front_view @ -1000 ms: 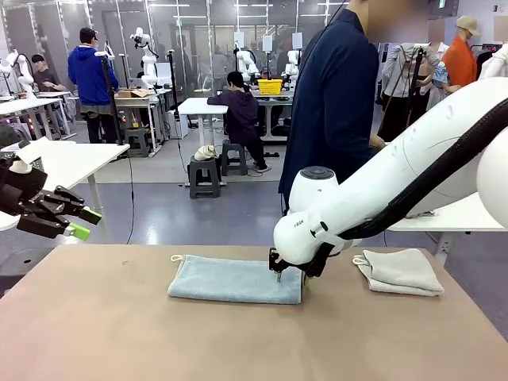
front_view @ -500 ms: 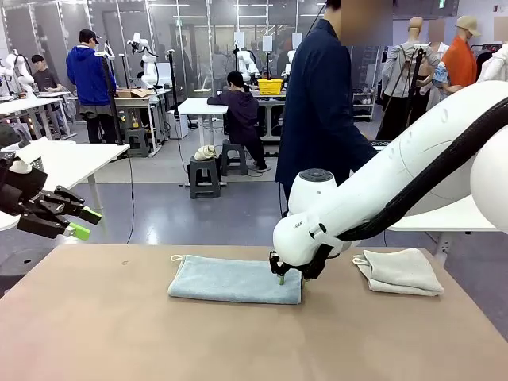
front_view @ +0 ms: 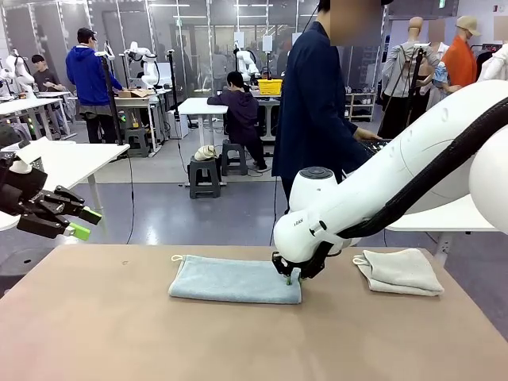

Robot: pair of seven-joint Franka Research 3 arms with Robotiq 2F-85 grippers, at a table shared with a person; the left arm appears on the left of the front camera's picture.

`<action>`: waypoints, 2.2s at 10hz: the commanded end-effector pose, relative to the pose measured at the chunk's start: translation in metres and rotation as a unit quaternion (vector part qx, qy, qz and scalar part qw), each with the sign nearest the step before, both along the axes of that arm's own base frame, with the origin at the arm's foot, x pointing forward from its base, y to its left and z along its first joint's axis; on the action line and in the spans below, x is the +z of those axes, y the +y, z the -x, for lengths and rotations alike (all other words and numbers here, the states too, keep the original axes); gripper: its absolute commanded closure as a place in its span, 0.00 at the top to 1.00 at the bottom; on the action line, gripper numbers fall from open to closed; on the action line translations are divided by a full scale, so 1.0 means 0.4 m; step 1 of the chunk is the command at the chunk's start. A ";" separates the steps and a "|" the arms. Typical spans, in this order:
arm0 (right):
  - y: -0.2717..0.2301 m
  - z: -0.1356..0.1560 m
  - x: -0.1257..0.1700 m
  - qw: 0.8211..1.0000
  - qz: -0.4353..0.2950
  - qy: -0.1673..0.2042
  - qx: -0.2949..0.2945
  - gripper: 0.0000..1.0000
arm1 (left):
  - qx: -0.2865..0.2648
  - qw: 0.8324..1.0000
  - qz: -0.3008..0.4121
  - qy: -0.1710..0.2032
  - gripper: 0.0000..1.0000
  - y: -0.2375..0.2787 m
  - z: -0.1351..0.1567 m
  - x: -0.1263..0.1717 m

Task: Fold the towels and place them in the basket.
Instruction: When a person lays out a Towel with hook on the table, fold it in half twice.

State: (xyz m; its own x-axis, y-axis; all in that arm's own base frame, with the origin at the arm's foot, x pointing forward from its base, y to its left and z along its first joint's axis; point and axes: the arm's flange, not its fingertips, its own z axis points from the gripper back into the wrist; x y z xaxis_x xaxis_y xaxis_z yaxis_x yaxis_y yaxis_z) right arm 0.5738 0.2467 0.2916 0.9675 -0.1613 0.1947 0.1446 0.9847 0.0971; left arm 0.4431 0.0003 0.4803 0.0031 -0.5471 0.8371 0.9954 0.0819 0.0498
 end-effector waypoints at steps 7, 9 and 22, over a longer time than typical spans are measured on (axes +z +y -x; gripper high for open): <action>-0.012 -0.002 -0.007 1.000 0.015 -0.008 -0.001 0.00 | -0.003 1.000 0.008 -0.001 0.63 0.001 0.002 0.002; -0.072 0.011 0.029 0.999 0.007 0.000 0.044 0.00 | -0.003 1.000 0.008 -0.001 0.63 0.001 0.002 0.002; 0.290 -0.067 0.230 0.986 0.104 0.021 0.126 0.00 | -0.003 1.000 0.008 -0.001 0.63 0.001 0.002 0.002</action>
